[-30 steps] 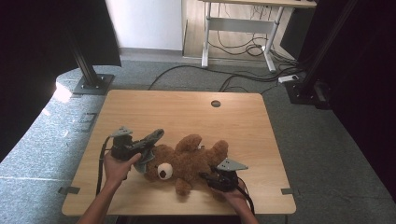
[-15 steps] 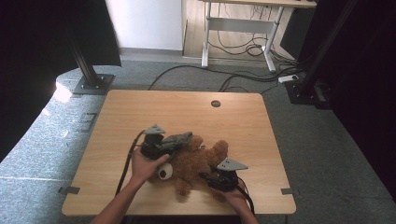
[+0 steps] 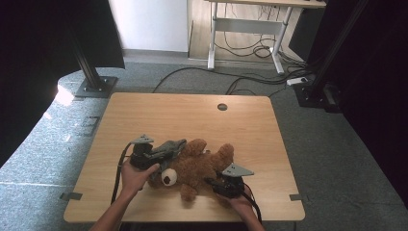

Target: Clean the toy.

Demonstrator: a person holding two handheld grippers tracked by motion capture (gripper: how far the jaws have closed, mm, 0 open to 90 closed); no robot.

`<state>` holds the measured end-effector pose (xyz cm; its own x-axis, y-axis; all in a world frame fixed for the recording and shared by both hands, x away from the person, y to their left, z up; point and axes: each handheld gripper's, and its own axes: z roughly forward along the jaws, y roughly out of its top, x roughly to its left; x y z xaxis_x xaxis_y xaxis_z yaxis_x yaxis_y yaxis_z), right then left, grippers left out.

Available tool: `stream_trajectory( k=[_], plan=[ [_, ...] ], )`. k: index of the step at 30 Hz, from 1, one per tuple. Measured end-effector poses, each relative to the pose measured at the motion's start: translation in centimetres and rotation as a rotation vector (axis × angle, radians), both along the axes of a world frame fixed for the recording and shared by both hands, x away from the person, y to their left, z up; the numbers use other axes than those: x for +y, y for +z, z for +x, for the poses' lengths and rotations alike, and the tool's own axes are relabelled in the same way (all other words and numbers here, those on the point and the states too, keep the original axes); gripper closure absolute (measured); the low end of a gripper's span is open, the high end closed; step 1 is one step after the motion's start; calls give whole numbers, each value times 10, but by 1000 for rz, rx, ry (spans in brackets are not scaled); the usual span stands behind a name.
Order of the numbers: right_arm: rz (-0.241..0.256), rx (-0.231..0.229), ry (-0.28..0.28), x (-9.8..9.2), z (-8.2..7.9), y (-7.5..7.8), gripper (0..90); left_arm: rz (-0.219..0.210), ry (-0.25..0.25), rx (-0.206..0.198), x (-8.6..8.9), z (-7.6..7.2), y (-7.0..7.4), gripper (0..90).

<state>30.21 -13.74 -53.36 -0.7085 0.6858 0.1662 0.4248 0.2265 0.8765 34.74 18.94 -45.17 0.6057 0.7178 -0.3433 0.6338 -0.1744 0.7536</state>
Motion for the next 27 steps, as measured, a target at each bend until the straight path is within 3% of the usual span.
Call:
stream_trajectory(
  k=[8,15,21,23,27],
  plan=[
    [8,-3,3,-1,0,-1,587,-62,87,24,42,-6,-14,784],
    [9,-5,-5,0,-1,-2,591,-46,119,58,63,-20,-26,785],
    [20,4,-10,0,1,-3,596,-31,115,104,65,-22,-44,782],
    [26,7,-13,0,2,-3,597,-40,117,108,70,-18,-38,782],
    [35,6,-5,-1,5,-4,600,-65,101,53,69,-18,-12,783]
  ],
)
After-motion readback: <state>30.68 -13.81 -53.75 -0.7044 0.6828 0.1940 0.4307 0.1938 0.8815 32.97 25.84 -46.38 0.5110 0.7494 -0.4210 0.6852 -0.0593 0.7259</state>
